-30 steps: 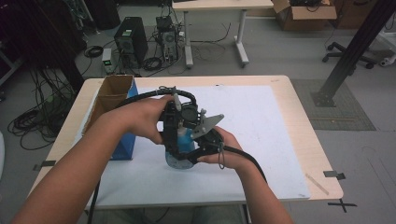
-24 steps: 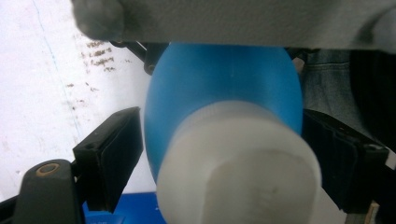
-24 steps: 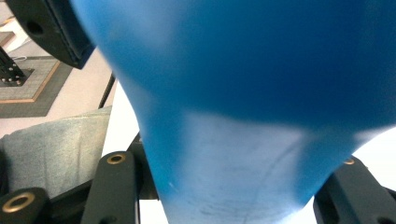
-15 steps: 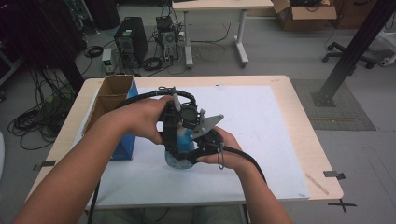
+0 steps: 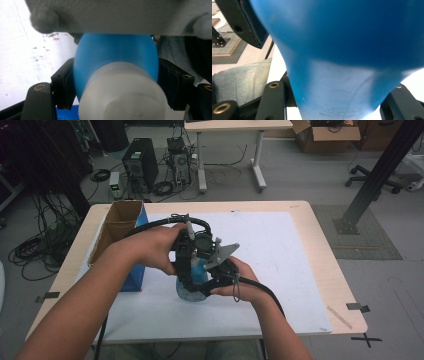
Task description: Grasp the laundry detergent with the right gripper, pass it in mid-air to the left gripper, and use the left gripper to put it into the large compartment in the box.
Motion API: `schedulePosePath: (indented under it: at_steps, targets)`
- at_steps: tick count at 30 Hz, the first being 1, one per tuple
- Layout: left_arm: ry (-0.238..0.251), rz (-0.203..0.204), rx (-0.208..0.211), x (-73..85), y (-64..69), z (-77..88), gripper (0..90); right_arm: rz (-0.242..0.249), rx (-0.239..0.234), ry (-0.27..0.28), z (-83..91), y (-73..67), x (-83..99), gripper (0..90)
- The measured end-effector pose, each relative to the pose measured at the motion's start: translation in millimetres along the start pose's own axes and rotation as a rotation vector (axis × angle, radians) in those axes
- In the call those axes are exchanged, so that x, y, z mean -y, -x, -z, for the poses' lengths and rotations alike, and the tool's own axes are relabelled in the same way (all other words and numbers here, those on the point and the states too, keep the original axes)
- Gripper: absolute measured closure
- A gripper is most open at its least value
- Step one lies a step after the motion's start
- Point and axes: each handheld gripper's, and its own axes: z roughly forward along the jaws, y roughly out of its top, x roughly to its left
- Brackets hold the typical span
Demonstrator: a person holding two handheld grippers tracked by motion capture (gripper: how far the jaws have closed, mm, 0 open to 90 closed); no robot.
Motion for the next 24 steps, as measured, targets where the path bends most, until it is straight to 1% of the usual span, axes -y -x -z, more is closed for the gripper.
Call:
schedulePosePath:
  at_steps: [2, 3, 4, 7, 11, 12, 13, 18, 20, 21, 22, 23, 24]
  targets:
    - [-0.004, 0.001, 0.000, 0.4, -0.2, -0.2, 27.1, -0.004, -0.003, 0.004, -0.2, -0.4, -0.3, 45.5]
    - [-0.005, 0.001, 0.001, 0.5, -0.2, -0.4, 27.7, 0.006, -0.002, 0.006, -0.5, 0.2, -0.1, 45.5]
    - [-0.003, 0.003, 0.001, 0.5, 0.0, -0.5, 28.2, -0.004, -0.004, 0.004, -0.2, -0.5, -0.4, 45.5]
    - [-0.001, 0.003, 0.002, 0.2, 0.1, -0.4, 29.1, -0.004, -0.004, 0.004, -0.5, -0.7, -0.4, 45.5]
    - [-0.010, 0.000, -0.009, -0.5, 1.0, -1.0, 30.1, -0.007, -0.004, 0.005, -0.6, -1.0, -0.5, 45.5]
    - [-0.012, -0.002, -0.014, -0.3, 1.2, -1.0, 31.3, 0.003, -0.001, 0.006, -1.2, -0.6, -0.3, 45.5]
    - [-0.011, -0.001, -0.018, -0.2, 1.3, -1.2, 32.2, -0.005, -0.001, 0.004, -1.2, -1.3, -0.6, 45.5]
    - [-0.013, -0.001, -0.036, 0.3, 2.4, -0.9, 35.3, -0.005, -0.003, 0.005, -1.9, -1.7, -1.0, 45.5]
    - [-0.009, -0.003, -0.059, 0.5, 3.8, -0.4, 36.5, -0.009, -0.007, 0.014, -1.6, -1.3, -1.6, 45.5]
    - [-0.010, -0.009, -0.067, 0.5, 4.1, 0.1, 37.0, -0.023, -0.013, 0.016, -0.9, -1.9, -2.1, 45.5]
    - [-0.009, -0.011, -0.072, 0.4, 4.5, 0.3, 37.2, -0.016, -0.012, 0.023, -1.0, -0.9, -2.1, 45.6]
    - [-0.019, -0.018, -0.080, 0.0, 5.0, 0.8, 37.2, -0.010, -0.004, 0.020, -0.6, -0.1, -2.2, 45.6]
    - [-0.019, -0.015, -0.090, -0.3, 6.0, 0.3, 37.3, -0.025, -0.018, 0.030, -0.7, -1.7, -3.1, 45.6]
